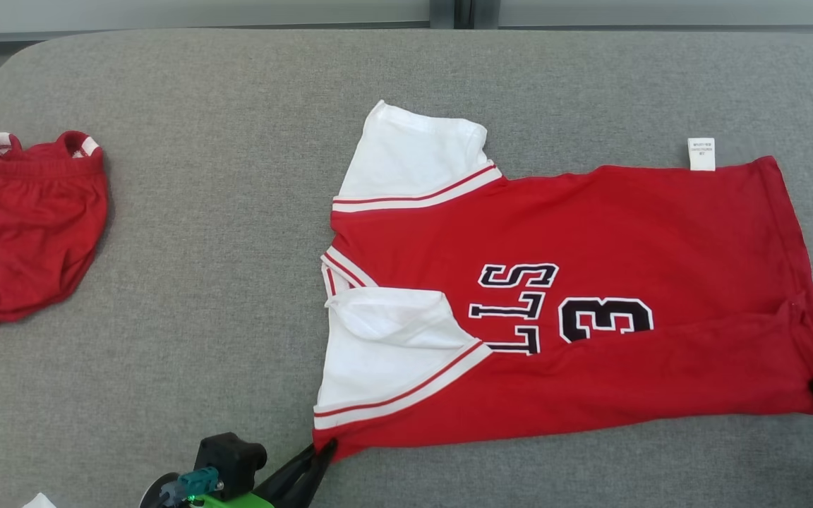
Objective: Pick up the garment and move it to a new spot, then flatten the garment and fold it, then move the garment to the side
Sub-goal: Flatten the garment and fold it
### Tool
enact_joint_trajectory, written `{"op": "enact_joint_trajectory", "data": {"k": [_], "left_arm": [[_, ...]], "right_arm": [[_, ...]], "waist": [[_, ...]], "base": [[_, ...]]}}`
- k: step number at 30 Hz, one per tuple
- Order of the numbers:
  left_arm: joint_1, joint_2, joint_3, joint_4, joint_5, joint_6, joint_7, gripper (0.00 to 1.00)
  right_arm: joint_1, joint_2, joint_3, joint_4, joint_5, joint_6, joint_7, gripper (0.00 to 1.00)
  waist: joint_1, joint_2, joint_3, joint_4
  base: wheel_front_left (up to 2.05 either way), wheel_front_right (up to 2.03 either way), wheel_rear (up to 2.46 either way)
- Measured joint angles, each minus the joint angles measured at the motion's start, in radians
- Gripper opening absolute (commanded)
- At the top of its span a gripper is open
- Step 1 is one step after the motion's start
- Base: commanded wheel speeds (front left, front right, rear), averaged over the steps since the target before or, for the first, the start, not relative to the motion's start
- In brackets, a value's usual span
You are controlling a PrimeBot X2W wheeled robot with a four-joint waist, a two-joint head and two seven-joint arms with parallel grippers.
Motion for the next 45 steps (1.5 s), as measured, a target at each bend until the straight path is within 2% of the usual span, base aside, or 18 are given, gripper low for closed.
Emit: {"op": "enact_joint_trajectory", "data": {"k": [1,2,3,4,5,8,12,16,20,23,26,30,34,40,45], "left_arm": [[-0.001,-0.001,0.000,0.007,-0.001,-0.001,-0.001,0.00],[-0.001,-0.002,0.000,0.013,-0.003,-0.003,0.000,0.05],[-0.001,-0.003,0.002,0.019,-0.009,-0.001,0.002,0.31],[-0.001,-0.005,0.011,0.023,-0.010,0.016,0.001,0.79],[0.000,-0.010,0.024,0.025,-0.020,0.034,0.002,1.00],[0.000,-0.012,0.050,0.001,-0.030,0.072,0.001,1.00],[0.003,0.024,0.086,-0.090,-0.035,0.107,0.007,1.00],[-0.041,0.088,0.160,-0.215,-0.013,0.147,0.006,1.00],[-0.191,0.162,0.221,-0.288,0.022,0.149,0.067,1.00],[-0.354,0.183,0.250,-0.302,0.026,0.114,0.146,1.00],[-0.527,0.181,0.251,-0.243,-0.006,0.061,0.254,1.00],[-0.761,0.109,0.216,-0.103,-0.058,-0.010,0.403,1.00],[-0.934,0.028,0.173,0.076,-0.096,-0.052,0.530,1.00],[-1.076,-0.004,0.120,0.277,-0.091,-0.092,0.637,1.00],[-1.122,0.005,0.094,0.351,-0.073,-0.118,0.648,1.00]], "right_arm": [[0.006,0.006,-0.003,-0.008,-0.001,0.000,0.013,0.00],[0.010,0.010,-0.005,-0.013,-0.005,0.000,0.019,0.00],[0.012,0.015,-0.009,-0.021,-0.010,0.000,0.026,0.31],[0.013,0.020,-0.016,-0.030,-0.016,0.000,0.030,0.66],[0.013,0.025,-0.026,-0.038,-0.028,0.000,0.029,1.00],[0.016,0.033,-0.049,-0.056,-0.050,0.000,0.026,1.00],[0.016,0.055,-0.090,-0.098,-0.089,0.000,0.001,1.00],[-0.037,0.079,-0.111,-0.151,-0.146,0.000,-0.088,1.00],[-0.098,0.090,-0.047,-0.180,-0.190,0.000,-0.122,1.00],[-0.144,0.096,-0.004,-0.188,-0.207,-0.001,-0.127,1.00],[-0.182,0.087,0.035,-0.189,-0.208,0.000,-0.110,1.00],[-0.239,0.069,0.051,-0.182,-0.212,0.000,-0.103,1.00],[-0.275,0.058,0.068,-0.184,-0.207,0.000,-0.101,1.00],[-0.338,0.064,0.115,-0.185,-0.196,0.000,-0.117,1.00],[-0.366,0.068,0.149,-0.176,-0.185,0.000,-0.150,1.00]], "waist": [[0.0000,0.0000,0.001,-0.002],[0.0000,0.0000,0.002,-0.003],[0.0000,0.0000,0.003,-0.006],[0.0000,0.0000,0.004,-0.008],[0.0000,0.0000,0.005,-0.010],[0.0000,0.0000,0.005,-0.015],[0.0000,0.0000,0.005,-0.022],[0.0000,0.0000,0.015,-0.030],[0.0000,0.0000,0.040,-0.037],[0.0000,0.0000,0.068,-0.041],[0.0000,0.0000,0.104,-0.047],[0.0000,0.0000,0.159,-0.059],[0.0001,0.0000,0.213,-0.075],[0.0001,0.0000,0.282,-0.116],[0.0001,0.0000,0.326,-0.165]], "base": [[0.00,0.00,0.00],[0.00,0.00,0.00],[0.00,0.00,0.00],[0.00,0.00,0.00],[0.00,0.00,0.00],[0.00,0.00,0.00],[0.00,0.00,0.00],[0.00,0.00,0.00],[0.00,0.00,0.00],[0.00,0.00,0.00],[0.00,0.00,0.00],[0.00,0.00,0.00],[0.00,0.00,0.00],[0.00,0.00,0.00],[0.00,0.00,0.00]]}}
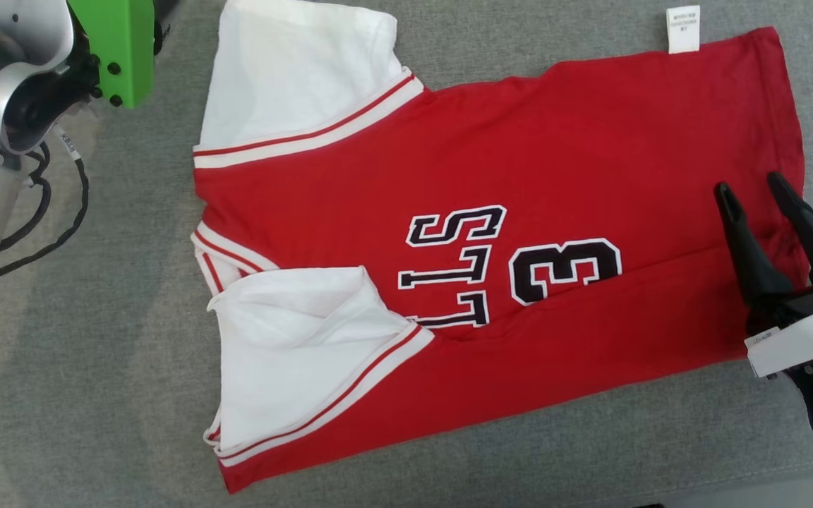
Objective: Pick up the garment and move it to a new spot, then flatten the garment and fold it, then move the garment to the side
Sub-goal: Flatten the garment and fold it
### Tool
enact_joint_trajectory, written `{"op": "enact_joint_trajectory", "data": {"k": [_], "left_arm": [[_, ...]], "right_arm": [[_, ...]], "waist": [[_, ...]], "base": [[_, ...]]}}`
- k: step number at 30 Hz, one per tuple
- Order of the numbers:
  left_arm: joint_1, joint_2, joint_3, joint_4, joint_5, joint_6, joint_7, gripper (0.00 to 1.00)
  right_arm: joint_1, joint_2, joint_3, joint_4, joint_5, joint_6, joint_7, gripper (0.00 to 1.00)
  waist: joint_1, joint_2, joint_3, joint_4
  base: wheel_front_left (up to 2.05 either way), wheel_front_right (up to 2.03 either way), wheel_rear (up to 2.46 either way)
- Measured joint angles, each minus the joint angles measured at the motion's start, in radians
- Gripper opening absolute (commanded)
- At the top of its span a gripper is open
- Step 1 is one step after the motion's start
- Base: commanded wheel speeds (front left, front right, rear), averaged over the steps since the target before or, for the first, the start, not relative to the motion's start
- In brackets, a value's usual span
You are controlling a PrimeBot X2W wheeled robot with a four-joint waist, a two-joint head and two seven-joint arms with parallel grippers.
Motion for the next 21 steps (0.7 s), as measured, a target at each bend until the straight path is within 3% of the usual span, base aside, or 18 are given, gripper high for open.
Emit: {"op": "enact_joint_trajectory", "data": {"k": [10,21], "left_arm": [[-0.017,0.053,-0.033,0.035,-0.010,-0.017,0.026,1.00],[-0.035,0.072,-0.068,0.011,-0.025,-0.021,0.042,0.98]], "right_arm": [[-0.022,-0.005,0.037,0.046,0.027,0.000,-0.059,1.00],[-0.060,-0.009,0.068,0.079,0.040,0.000,-0.084,1.00]], "waist": [[0.0000,0.0000,0.071,-0.070],[0.0000,0.0000,0.093,-0.096]], "base": [[0.00,0.00,0.00],[0.00,0.00,0.00]]}}
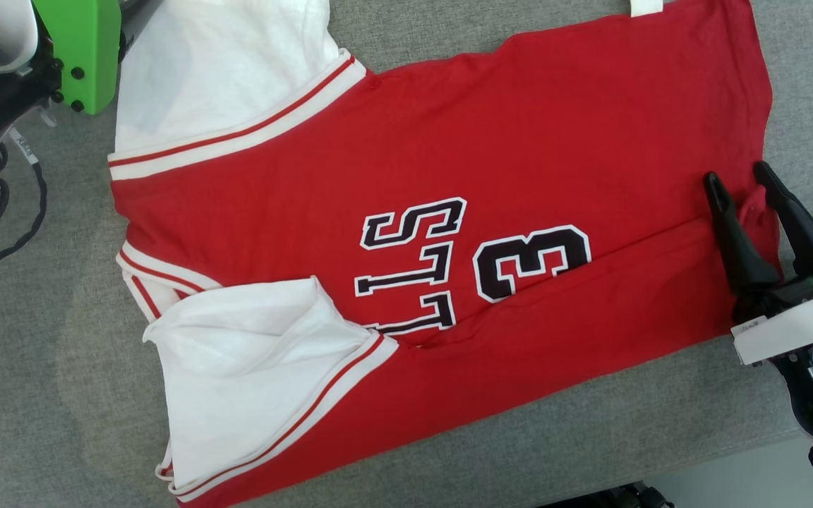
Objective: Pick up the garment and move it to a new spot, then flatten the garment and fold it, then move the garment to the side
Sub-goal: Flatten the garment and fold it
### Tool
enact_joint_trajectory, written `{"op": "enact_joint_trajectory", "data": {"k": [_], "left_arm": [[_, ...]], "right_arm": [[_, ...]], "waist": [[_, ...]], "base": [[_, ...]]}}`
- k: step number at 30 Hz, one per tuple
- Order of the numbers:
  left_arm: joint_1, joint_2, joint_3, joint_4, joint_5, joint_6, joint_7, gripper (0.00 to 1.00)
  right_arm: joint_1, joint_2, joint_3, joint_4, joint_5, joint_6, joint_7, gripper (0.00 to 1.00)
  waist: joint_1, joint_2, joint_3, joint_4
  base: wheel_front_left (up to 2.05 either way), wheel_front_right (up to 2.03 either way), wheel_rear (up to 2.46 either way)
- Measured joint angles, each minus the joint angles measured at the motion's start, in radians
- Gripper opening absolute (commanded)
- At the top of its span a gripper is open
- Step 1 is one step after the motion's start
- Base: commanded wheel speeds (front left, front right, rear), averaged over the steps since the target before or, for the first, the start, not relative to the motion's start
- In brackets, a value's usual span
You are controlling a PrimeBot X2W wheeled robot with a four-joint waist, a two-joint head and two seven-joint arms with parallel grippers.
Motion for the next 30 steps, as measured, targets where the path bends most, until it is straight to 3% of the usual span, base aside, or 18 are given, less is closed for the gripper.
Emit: {"op": "enact_joint_trajectory", "data": {"k": [1,3,4,5,13,18,22,30], "left_arm": [[0.000,0.002,-0.001,0.000,0.000,0.000,0.001,0.89],[-0.001,0.011,-0.010,-0.001,0.000,0.000,0.007,0.41],[-0.002,0.014,-0.011,-0.002,0.000,-0.001,0.006,0.27],[-0.002,0.015,-0.012,-0.004,-0.001,-0.001,0.002,0.00],[0.000,0.038,-0.060,-0.030,-0.037,-0.001,-0.052,0.00],[0.013,0.044,-0.098,-0.052,-0.073,-0.002,-0.109,0.00],[0.026,0.046,-0.132,-0.067,-0.110,-0.002,-0.126,0.00],[0.040,0.062,-0.179,-0.102,-0.168,-0.002,-0.130,0.00]], "right_arm": [[-0.002,0.000,0.003,0.002,0.001,0.000,-0.001,1.00],[-0.008,0.000,0.009,0.006,0.002,0.000,-0.002,1.00],[-0.012,0.000,0.012,0.009,0.002,0.000,-0.005,1.00],[-0.016,-0.001,0.014,0.011,0.003,0.000,-0.007,1.00],[-0.050,0.002,0.038,0.024,0.024,0.000,-0.014,1.00],[-0.110,0.011,0.022,0.062,0.015,0.000,0.043,1.00],[-0.202,0.051,-0.022,0.126,-0.045,0.000,0.173,1.00],[-0.420,0.140,-0.069,0.269,-0.286,0.000,0.560,1.00]], "waist": [[0.0000,0.0000,0.001,-0.001],[0.0000,0.0000,0.002,-0.004],[0.0000,0.0000,0.002,-0.005],[0.0000,0.0000,0.003,-0.007],[0.0000,0.0000,-0.018,-0.019],[0.0000,0.0000,-0.056,-0.022],[0.0000,0.0000,-0.102,-0.018],[-0.0001,0.0000,-0.193,-0.001]], "base": [[0.00,0.00,0.00],[0.00,0.00,0.00],[0.00,0.00,0.00],[0.00,0.00,0.00],[0.00,0.00,0.00],[0.00,0.00,0.00],[0.00,0.00,0.00],[0.00,0.00,0.00]]}}
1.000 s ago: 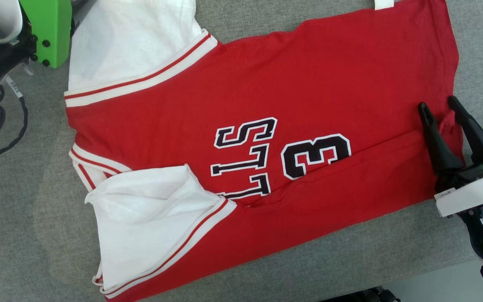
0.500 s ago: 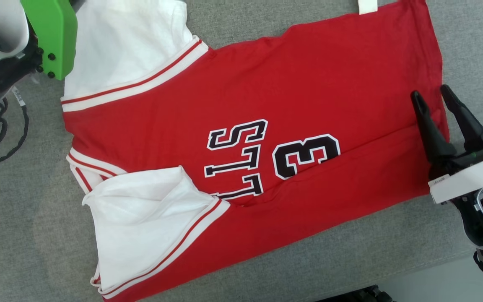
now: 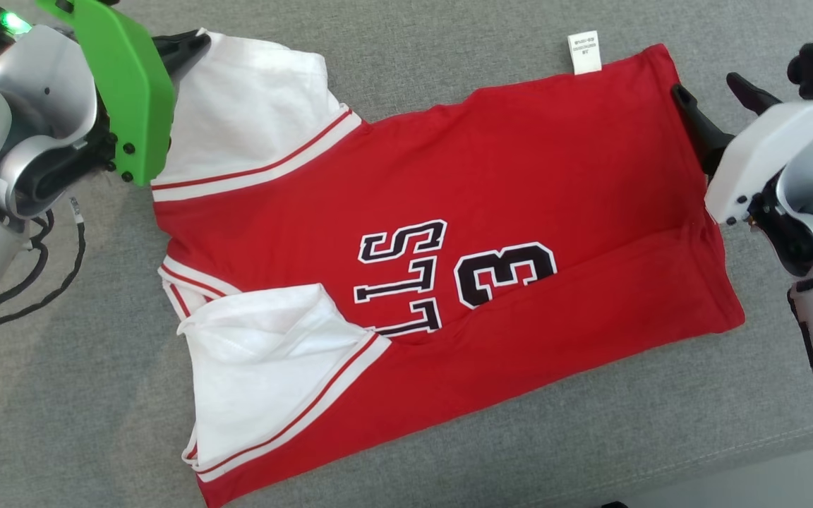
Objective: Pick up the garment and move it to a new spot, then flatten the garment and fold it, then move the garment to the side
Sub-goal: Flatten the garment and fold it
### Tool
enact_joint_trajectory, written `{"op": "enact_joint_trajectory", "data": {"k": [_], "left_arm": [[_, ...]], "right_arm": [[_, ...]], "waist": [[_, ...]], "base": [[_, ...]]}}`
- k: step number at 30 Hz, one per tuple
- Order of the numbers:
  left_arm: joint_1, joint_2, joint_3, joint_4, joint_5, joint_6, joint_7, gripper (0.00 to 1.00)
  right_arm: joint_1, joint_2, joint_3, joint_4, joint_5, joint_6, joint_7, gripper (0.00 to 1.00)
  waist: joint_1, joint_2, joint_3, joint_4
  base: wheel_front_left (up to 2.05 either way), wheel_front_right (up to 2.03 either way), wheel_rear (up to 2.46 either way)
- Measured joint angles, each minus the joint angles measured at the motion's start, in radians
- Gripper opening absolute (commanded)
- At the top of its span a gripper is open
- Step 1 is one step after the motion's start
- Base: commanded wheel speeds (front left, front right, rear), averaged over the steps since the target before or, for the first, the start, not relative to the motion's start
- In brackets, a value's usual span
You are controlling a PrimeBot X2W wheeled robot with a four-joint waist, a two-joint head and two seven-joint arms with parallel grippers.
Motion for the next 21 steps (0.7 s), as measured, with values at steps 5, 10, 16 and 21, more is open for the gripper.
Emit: {"op": "enact_joint_trajectory", "data": {"k": [5,10,16,21], "left_arm": [[0.000,0.022,-0.030,-0.039,-0.021,0.000,0.024,0.00],[0.000,0.038,-0.043,-0.073,-0.035,0.000,0.037,0.00],[-0.001,0.040,-0.054,-0.093,-0.038,0.000,0.036,0.00],[-0.003,0.038,-0.065,-0.098,-0.039,0.000,0.031,0.00]], "right_arm": [[-0.089,0.061,-0.021,0.099,-0.132,0.000,0.151,1.00],[-0.158,0.093,-0.059,0.182,-0.188,0.000,0.210,1.00],[-0.204,0.094,-0.096,0.247,-0.221,0.000,0.189,1.00],[-0.220,0.083,-0.092,0.287,-0.235,0.000,0.168,0.95]], "waist": [[0.0000,0.0000,-0.020,0.026],[0.0000,0.0000,-0.017,0.044],[0.0000,0.0000,-0.001,0.063],[0.0000,0.0000,0.012,0.078]], "base": [[0.00,0.00,0.00],[0.00,0.00,0.00],[0.00,0.00,0.00],[0.00,0.00,0.00]]}}
